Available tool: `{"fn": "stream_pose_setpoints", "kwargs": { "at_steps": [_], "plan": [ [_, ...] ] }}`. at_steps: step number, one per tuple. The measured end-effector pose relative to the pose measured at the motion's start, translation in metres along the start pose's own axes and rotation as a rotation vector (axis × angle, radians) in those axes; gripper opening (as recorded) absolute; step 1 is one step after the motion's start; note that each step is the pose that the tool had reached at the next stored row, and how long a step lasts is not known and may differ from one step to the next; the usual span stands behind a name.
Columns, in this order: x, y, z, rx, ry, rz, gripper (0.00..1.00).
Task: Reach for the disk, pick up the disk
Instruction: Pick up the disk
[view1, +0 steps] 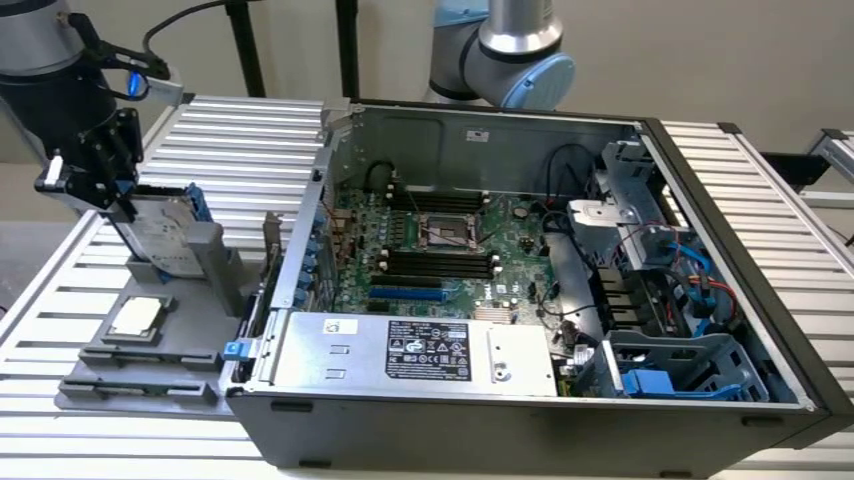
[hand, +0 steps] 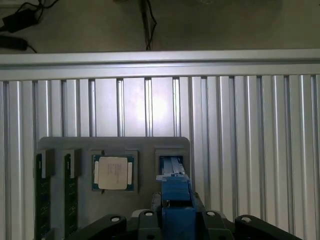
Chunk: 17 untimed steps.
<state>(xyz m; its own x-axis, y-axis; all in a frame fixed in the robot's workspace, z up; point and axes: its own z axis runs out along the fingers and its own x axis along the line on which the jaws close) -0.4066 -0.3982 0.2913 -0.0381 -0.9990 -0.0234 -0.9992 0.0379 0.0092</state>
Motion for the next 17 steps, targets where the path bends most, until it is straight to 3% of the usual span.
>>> {"fn": "stream_pose_setpoints", "kwargs": {
  "at_steps": [17],
  "plan": [
    [-0.0014, -0.0029, -0.0003, 0.0000, -0.0008, 0.000, 0.33]
  ]
}}
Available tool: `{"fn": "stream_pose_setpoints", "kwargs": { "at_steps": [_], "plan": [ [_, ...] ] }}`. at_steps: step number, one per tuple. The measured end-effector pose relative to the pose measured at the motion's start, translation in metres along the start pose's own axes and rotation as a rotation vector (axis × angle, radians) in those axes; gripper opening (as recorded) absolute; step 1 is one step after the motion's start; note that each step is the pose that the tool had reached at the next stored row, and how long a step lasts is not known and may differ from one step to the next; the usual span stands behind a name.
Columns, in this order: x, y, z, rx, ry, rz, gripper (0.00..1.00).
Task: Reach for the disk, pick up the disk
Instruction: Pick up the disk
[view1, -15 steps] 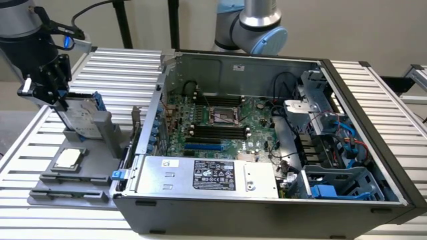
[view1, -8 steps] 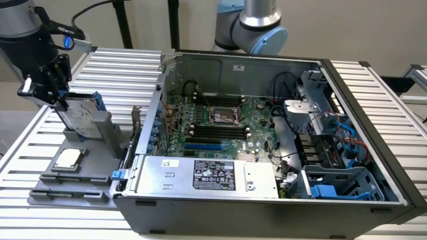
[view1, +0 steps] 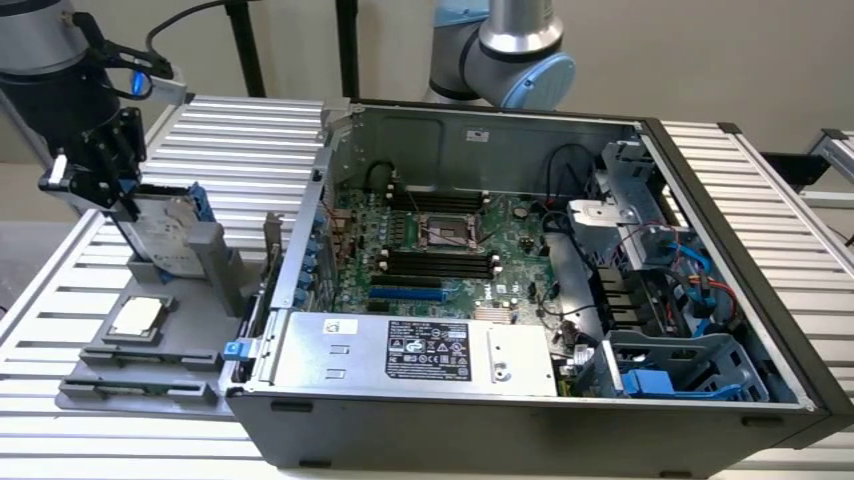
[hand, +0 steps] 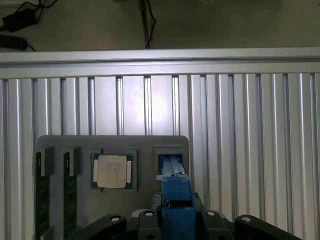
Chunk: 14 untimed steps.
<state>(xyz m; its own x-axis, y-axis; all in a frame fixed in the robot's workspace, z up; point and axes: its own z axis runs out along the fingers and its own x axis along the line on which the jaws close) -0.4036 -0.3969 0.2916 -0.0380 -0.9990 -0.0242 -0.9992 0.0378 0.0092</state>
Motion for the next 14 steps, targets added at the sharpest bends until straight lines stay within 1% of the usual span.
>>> {"fn": "stream_pose_setpoints", "kwargs": {
  "at_steps": [10, 12, 14],
  "plan": [
    [-0.0001, 0.0000, -0.0003, 0.0000, 0.0000, 0.000, 0.33],
    [-0.0002, 0.0000, -0.0024, 0.0001, -0.0001, 0.000, 0.33],
    [-0.0003, 0.0001, -0.0075, 0.0000, 0.0000, 0.000, 0.33]
  ]
}}
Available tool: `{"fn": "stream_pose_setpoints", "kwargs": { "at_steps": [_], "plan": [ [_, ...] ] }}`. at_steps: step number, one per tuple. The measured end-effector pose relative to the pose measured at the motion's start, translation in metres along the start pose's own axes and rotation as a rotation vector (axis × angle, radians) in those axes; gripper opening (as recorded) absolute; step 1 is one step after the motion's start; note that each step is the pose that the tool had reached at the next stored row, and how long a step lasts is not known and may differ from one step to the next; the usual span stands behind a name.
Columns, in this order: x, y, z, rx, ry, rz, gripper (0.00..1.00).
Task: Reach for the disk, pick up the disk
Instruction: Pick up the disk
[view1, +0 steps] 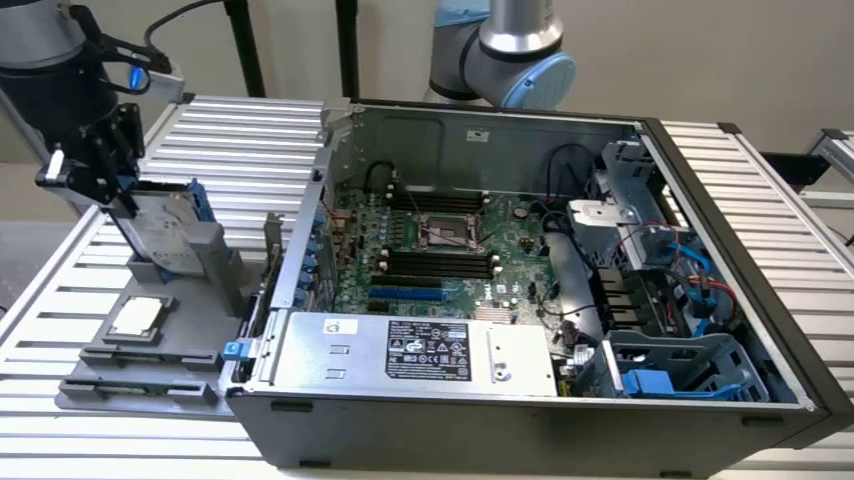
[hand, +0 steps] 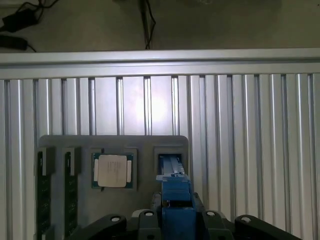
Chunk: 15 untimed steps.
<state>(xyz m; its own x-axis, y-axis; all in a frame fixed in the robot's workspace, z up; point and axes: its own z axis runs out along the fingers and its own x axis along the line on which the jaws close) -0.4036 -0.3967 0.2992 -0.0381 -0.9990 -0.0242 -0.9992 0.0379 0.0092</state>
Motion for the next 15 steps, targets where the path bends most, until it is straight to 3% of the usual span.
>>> {"fn": "stream_pose_setpoints", "kwargs": {
  "at_steps": [15],
  "plan": [
    [-0.002, -0.0041, -0.0676, 0.0001, -0.0001, -0.001, 0.33]
  ]
}}
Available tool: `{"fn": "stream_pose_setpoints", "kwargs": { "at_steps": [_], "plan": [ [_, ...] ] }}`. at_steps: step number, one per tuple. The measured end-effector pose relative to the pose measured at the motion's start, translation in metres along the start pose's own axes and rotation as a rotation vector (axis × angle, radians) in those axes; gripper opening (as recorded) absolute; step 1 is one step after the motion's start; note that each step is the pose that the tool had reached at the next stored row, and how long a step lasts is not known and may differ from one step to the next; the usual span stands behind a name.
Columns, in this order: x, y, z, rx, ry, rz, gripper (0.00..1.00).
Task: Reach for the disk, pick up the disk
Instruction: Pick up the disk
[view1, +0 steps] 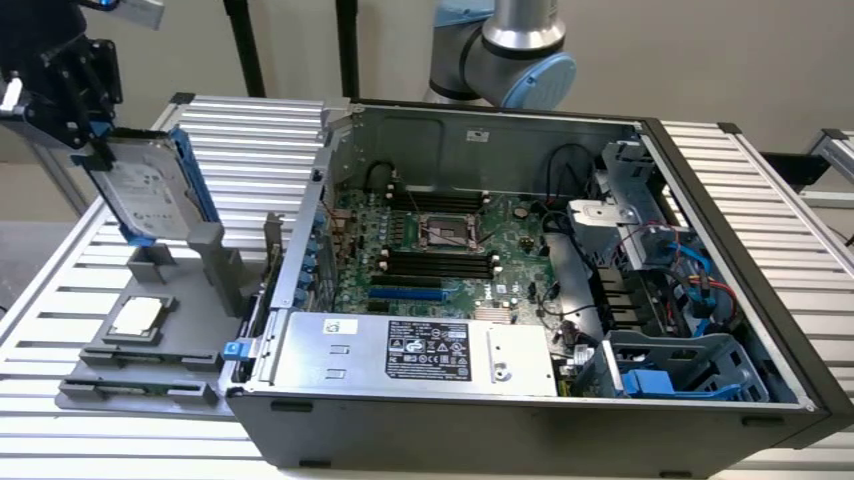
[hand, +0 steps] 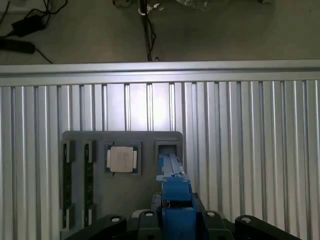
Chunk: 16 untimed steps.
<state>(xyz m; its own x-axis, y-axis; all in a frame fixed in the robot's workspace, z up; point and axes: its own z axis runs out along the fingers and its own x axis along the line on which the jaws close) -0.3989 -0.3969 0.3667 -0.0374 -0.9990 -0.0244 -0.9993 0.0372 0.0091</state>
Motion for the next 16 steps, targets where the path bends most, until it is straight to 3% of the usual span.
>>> {"fn": "stream_pose_setpoints", "kwargs": {
  "at_steps": [7, 16],
  "plan": [
    [-0.001, -0.0098, -0.0317, -0.0004, -0.0033, -0.006, 0.33],
    [0.000, -0.0348, -0.0708, -0.0015, -0.0250, -0.021, 0.33]
  ]
}}
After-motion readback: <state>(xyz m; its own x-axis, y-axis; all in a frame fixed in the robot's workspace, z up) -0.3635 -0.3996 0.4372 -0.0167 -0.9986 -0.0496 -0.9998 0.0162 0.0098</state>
